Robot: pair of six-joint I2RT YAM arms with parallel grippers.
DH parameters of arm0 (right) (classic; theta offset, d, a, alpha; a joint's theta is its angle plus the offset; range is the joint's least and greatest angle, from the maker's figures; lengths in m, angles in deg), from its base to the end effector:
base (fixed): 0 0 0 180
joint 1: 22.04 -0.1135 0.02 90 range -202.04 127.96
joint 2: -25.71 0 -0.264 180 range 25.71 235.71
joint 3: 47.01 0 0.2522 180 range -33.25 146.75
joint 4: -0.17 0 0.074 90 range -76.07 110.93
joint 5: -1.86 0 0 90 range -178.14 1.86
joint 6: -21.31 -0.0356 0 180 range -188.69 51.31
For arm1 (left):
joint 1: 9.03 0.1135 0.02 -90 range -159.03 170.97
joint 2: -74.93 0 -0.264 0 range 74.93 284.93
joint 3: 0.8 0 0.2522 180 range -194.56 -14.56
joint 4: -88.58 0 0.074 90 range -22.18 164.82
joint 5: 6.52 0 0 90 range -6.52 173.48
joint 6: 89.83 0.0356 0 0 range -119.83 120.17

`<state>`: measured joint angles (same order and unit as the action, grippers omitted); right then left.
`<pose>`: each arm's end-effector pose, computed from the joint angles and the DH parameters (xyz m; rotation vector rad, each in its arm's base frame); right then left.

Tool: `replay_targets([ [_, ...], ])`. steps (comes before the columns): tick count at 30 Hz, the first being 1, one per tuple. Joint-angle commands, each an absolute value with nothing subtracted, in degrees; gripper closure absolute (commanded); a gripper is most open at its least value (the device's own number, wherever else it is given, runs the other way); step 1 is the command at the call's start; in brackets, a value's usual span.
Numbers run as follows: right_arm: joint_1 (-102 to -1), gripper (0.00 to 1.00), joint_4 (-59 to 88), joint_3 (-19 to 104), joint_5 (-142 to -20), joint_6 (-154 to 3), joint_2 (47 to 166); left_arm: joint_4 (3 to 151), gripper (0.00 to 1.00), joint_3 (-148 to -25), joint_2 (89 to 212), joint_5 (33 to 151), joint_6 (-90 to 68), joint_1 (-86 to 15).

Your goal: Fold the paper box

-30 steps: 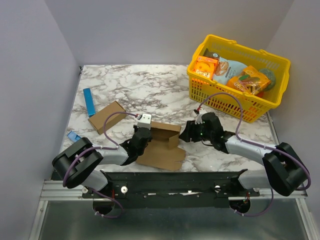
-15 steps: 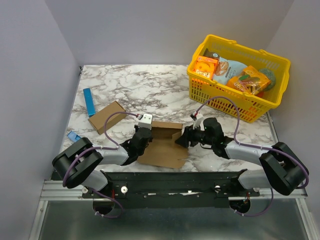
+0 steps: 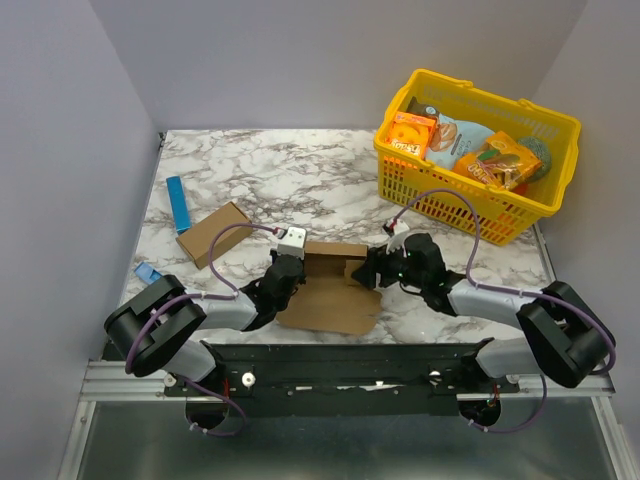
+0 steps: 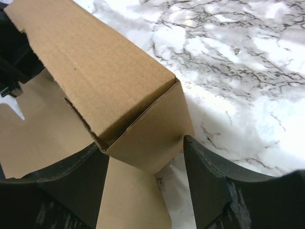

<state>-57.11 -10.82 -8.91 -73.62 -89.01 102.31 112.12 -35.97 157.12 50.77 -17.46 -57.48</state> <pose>0.2014 0.1523 0.1632 -0.4388 2.1012 0.8449 0.1811 -0.1754 0.1491 0.1510 1.9123 -0.2102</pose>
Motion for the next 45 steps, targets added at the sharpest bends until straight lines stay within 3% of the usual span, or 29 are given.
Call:
replay_targets([
  [1,-57.46,0.29,-12.52,-7.32,-80.76,-87.24,103.58,114.46,1.00,-35.48,156.93,52.89,-18.20,-57.72],
  [8,-57.46,0.33,-16.21,-8.37,-87.16,-87.94,104.72,114.99,1.00,-35.39,157.20,53.60,-18.20,-58.07],
  [24,-59.04,0.54,-24.12,-8.72,-99.82,-89.96,108.85,115.69,1.00,-35.39,157.20,53.51,-18.81,-59.65],
  [32,-60.10,0.63,-17.45,-5.48,-113.09,-94.09,110.79,114.64,1.00,-35.83,157.11,51.66,-20.04,-60.53],
  [41,-61.95,0.64,-8.13,-0.21,-126.36,-97.96,114.48,114.20,1.00,-36.36,156.93,50.61,-19.69,-61.50],
  [45,-62.21,0.71,-3.65,1.82,-129.98,-100.24,115.88,113.06,1.00,-37.50,157.19,49.65,-19.43,-61.85],
])
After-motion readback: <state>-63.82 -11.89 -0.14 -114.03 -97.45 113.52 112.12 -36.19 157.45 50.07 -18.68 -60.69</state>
